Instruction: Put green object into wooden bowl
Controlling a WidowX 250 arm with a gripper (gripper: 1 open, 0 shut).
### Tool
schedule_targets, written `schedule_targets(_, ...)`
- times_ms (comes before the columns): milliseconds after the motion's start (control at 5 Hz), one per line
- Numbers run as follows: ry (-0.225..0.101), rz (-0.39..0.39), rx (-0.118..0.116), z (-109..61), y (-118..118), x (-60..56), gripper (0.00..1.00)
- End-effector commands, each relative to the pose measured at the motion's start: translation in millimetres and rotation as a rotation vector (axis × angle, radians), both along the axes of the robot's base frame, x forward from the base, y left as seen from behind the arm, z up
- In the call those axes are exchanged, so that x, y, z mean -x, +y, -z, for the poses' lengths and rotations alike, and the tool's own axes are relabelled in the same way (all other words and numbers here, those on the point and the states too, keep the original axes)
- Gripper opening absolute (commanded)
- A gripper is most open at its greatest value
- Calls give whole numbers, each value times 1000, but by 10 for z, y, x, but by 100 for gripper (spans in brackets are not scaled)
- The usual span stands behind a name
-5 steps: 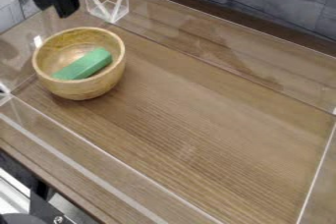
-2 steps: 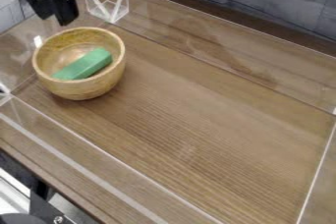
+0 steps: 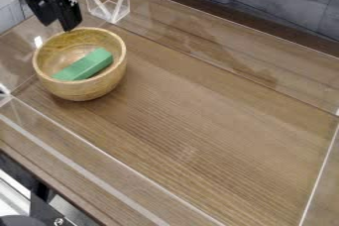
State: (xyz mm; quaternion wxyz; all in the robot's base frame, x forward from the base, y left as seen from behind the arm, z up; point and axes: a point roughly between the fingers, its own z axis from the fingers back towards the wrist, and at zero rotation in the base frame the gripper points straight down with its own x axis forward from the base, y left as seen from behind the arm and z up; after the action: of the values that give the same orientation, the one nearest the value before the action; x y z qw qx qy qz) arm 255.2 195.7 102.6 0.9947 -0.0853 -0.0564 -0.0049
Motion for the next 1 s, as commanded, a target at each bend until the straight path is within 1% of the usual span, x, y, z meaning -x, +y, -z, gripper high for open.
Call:
schedule_targets(0, -50, -10, -37, -146, 18, 26, 100)
schedule_targets(400, -67, 51, -32, -155, -107, 20, 100)
schedule_targets(800, -79, 57, -28, -148, -175, -169, 100)
